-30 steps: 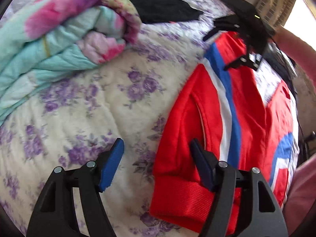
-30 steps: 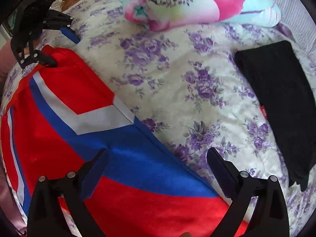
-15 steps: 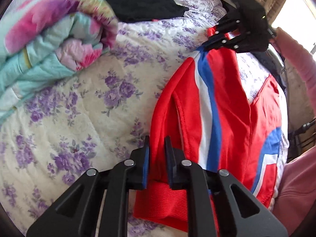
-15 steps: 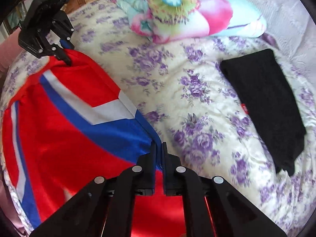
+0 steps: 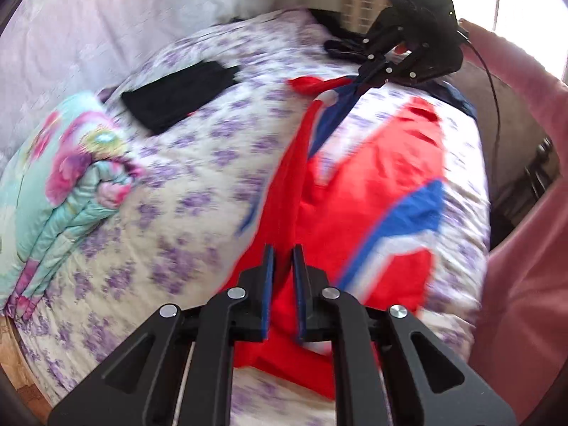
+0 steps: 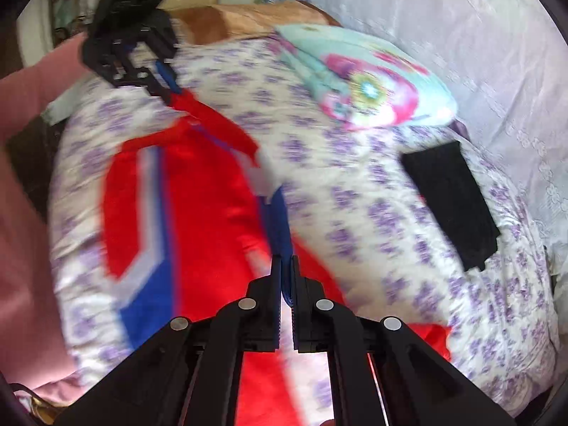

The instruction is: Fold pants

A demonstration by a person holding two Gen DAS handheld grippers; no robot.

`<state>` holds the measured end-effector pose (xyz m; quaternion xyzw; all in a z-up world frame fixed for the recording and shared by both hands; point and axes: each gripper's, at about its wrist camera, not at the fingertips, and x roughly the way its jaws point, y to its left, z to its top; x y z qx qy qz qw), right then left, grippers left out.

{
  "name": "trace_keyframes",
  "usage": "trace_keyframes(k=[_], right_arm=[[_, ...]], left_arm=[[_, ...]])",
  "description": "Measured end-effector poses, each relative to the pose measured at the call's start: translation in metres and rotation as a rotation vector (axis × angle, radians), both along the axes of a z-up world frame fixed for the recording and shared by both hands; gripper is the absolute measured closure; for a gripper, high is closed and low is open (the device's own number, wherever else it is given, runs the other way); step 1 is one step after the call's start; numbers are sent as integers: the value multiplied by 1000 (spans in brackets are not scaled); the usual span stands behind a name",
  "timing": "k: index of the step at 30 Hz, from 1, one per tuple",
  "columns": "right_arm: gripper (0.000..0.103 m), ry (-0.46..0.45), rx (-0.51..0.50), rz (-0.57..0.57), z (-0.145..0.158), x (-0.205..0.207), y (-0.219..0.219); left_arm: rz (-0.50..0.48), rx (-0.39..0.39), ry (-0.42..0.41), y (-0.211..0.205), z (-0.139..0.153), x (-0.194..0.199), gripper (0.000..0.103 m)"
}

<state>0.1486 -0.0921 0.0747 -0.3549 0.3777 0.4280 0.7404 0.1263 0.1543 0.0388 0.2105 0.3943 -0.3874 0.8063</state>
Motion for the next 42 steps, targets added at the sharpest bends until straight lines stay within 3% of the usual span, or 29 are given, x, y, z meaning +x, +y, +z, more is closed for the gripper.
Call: trace_keyframes(k=[3, 7, 13, 14, 16, 18, 21, 29, 30, 31, 32, 38, 42], right_arm=[[98, 35, 18, 34, -11, -45, -4], [98, 78, 2, 85, -54, -91, 2], [98, 113, -34, 60, -106, -103, 2], [98, 111, -34, 59, -109, -105, 3], [98, 112, -22, 53, -109, -105, 3], [98, 117, -5, 44, -106, -103, 3], [98, 118, -7, 39, -109, -104, 2], [97, 122, -27, 33, -116, -104, 3], [97, 122, -28, 33, -116, -103, 3], [97, 122, -29, 32, -116, -104, 3], [97, 123, -35, 31, -116, -104, 3], [97, 119, -5, 16, -96, -108, -8], [97, 103, 14, -2, -87, -116, -18]], left_arm=[[-68, -11, 0, -11, -9, -42, 94], [-113, -1, 23, -21, -30, -77, 94], [-3, 24, 36, -9, -49, -84, 91], [33, 29, 54, -2, -49, -82, 86], [89, 52, 65, 8, -51, -74, 52], [160, 52, 88, 19, -53, -64, 39], [243, -29, 144, 40, -49, -48, 33], [419, -187, 361, 75, -77, -2, 35], [423, -224, 388, 77, -81, 2, 55], [413, -250, 409, 76, -83, 2, 64], [416, -266, 408, 75, -82, 1, 64], [314, -230, 194, 55, -39, -45, 68], [274, -226, 138, 54, -33, -68, 68]])
